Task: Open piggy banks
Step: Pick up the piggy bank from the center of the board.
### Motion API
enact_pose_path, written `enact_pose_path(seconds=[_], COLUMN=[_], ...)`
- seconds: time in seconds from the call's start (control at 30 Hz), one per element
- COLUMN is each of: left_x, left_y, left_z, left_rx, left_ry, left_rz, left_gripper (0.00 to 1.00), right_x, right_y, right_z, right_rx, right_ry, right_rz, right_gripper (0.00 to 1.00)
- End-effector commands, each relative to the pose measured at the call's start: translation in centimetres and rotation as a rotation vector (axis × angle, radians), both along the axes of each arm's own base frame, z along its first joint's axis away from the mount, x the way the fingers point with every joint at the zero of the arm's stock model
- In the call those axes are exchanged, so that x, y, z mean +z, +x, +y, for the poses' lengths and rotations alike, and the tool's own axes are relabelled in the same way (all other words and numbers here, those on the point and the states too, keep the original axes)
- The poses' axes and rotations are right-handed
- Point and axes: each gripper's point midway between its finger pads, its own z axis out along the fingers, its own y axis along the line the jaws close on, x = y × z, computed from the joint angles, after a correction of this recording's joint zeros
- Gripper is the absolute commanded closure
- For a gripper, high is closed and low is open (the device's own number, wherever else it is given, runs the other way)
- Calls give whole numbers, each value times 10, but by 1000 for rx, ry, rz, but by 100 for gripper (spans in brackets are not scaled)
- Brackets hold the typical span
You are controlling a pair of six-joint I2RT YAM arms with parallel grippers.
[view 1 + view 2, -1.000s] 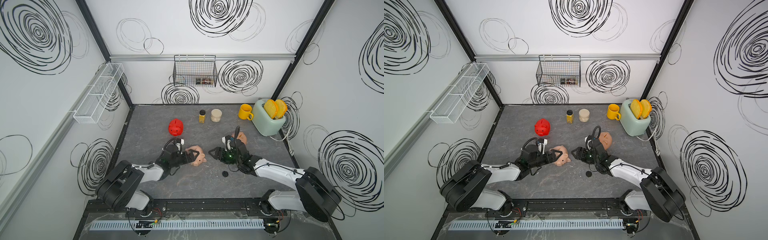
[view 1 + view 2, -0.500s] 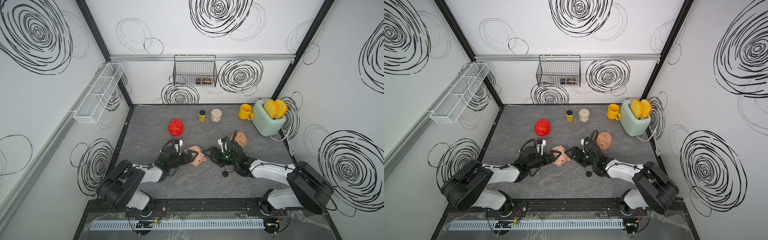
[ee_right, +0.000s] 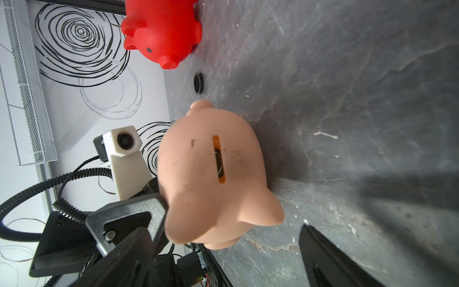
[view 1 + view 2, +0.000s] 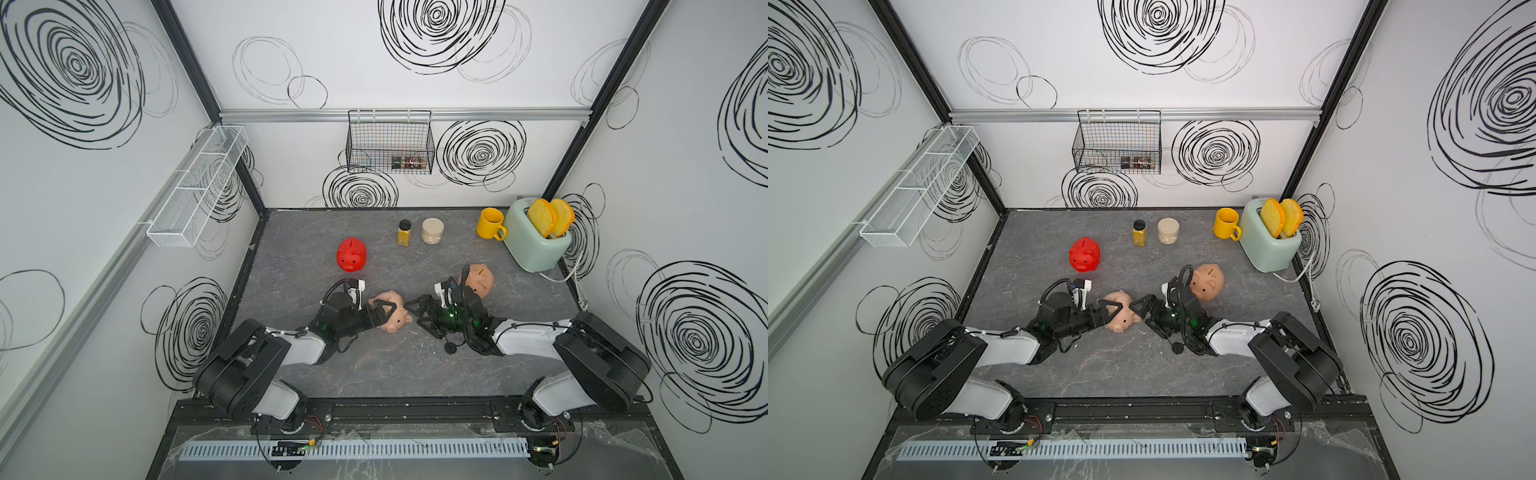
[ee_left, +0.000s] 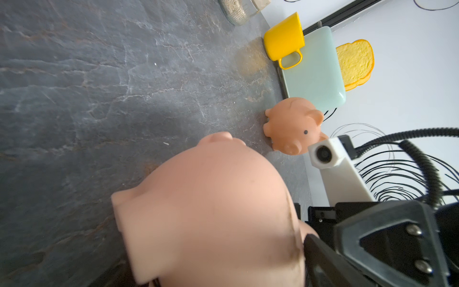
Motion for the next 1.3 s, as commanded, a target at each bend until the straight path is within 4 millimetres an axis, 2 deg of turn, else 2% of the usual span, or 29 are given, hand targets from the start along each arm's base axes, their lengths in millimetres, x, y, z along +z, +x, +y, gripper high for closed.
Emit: enact_pose_path(seconds=[0.0, 0.2, 0.47, 1.27], left_x=[-20, -21, -21, -23], left_y=[-11, -11, -10, -11], left_z=[4, 6, 6, 5], left_rx=[-2, -2, -1, -6], left_ry=[24, 31, 31, 30], left_rz=[79, 80, 79, 83], left_gripper=[4, 4, 4, 4], right_x=[12, 12, 9, 6], right_y=[2, 7, 9, 12], right_z=[3, -1, 2, 22], right_rx=[-19, -80, -79, -16], right_ry=[82, 107, 108, 171], right_rz=[2, 31, 32, 28], right_gripper=[2, 2, 2, 2])
